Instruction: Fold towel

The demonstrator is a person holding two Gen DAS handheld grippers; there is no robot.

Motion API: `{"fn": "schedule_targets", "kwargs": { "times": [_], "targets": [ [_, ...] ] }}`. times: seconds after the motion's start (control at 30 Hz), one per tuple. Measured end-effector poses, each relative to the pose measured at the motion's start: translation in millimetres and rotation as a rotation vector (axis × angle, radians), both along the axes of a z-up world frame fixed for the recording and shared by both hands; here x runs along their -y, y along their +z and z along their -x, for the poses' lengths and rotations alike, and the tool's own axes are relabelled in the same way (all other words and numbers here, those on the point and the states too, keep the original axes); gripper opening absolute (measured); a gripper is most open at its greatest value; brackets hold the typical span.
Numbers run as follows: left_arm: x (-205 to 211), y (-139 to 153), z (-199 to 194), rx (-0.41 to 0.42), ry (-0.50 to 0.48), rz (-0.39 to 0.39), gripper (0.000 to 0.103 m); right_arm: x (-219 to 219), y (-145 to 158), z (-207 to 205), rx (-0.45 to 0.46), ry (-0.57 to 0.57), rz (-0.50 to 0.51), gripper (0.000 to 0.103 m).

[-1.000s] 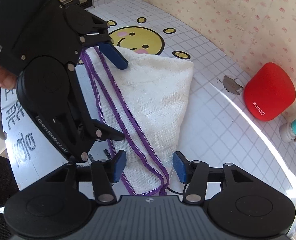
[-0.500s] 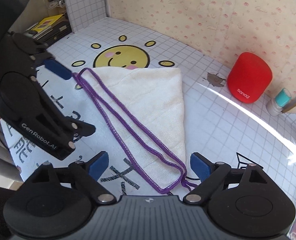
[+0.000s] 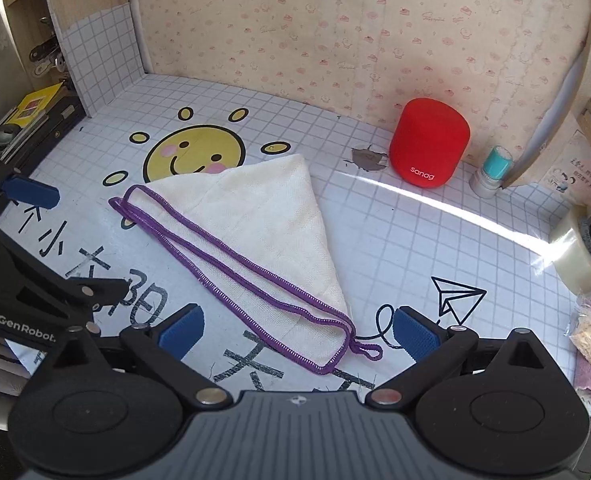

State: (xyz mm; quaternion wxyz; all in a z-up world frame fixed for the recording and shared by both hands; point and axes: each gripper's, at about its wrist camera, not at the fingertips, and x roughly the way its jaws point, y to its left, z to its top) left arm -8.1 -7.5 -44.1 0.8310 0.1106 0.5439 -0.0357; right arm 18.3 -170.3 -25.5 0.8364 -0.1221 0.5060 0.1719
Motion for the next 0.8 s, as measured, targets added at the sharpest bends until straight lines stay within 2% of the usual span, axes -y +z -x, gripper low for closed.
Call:
{"fn": "schedule_targets", "kwargs": {
  "times": [0.37,0.8],
  "targets": [
    [-17,12,8,0.028,0.054,0.035,0.102,-6,14,5,-0.019,-0.111,-0.048,0.102],
    [-20,19,10,0.048,0.057,0.016,0.102,-6,20,6,-0.024,-0.174,-0.033,0.102]
  ]
}}
